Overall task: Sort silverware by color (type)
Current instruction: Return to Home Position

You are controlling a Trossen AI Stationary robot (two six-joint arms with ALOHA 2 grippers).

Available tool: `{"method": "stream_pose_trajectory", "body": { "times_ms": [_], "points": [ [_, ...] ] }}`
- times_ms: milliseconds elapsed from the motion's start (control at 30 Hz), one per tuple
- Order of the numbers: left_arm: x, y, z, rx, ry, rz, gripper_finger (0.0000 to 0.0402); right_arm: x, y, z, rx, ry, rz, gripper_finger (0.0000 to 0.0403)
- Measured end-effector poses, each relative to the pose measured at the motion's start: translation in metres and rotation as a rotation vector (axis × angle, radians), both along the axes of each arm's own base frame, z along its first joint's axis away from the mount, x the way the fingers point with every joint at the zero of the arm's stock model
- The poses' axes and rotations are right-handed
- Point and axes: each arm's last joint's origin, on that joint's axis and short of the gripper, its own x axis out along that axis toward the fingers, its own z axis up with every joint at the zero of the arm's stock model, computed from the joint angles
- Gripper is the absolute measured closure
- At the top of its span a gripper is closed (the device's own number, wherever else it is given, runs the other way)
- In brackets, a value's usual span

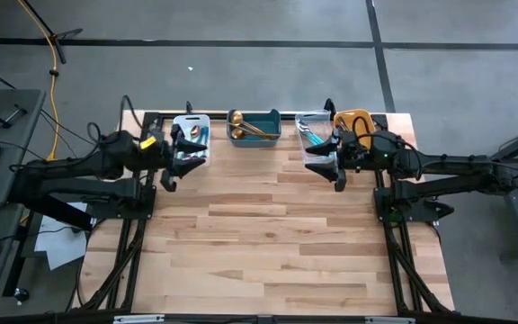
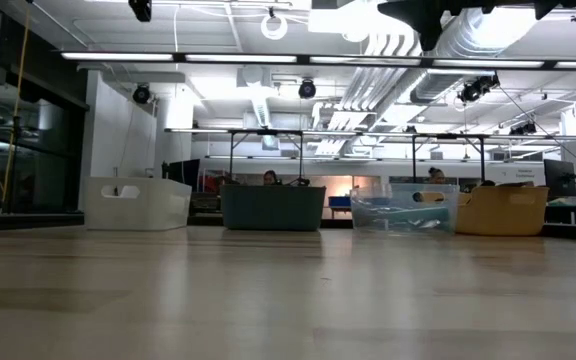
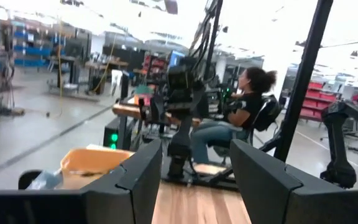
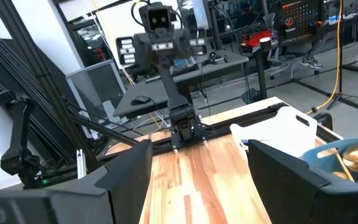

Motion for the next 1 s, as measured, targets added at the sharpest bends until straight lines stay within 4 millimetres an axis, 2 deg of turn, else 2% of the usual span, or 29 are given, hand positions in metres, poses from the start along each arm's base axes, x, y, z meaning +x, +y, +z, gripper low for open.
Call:
{"method": "stream_pose_trajectory", "body": {
  "times_ms": [333, 433, 567, 733, 933, 1000],
  "points": [
    [-0.031, -0.006, 0.011, 0.073, -0.134, -0.039, 0.0220, 0.000, 0.000, -0.005, 0.008, 0.050, 0.000, 0.0147],
    [-0.040, -0.007, 0.001, 0.075, -0.220, -0.044, 0.0221, 0.000, 0.000, -0.005, 0.007, 0.055, 0.000, 0.0147],
    [-0.051, -0.007, -0.024, 0.035, -0.333, -0.011, 0.0237, 0.000, 0.000, -0.006, 0.006, 0.057, 0.000, 0.0147],
    [-0.059, -0.007, -0.052, 0.010, -0.385, 0.029, 0.0285, 0.000, 0.000, -0.006, 0.006, 0.057, 0.000, 0.0147],
    [-0.064, -0.007, -0.075, 0.031, -0.384, 0.041, 0.0382, 0.000, 0.000, -0.005, 0.008, 0.056, 0.000, 0.0147],
    [-0.064, -0.007, -0.083, 0.040, -0.381, 0.045, 0.0395, 0.000, 0.000, -0.005, 0.008, 0.056, 0.000, 0.0147]
  ]
}}
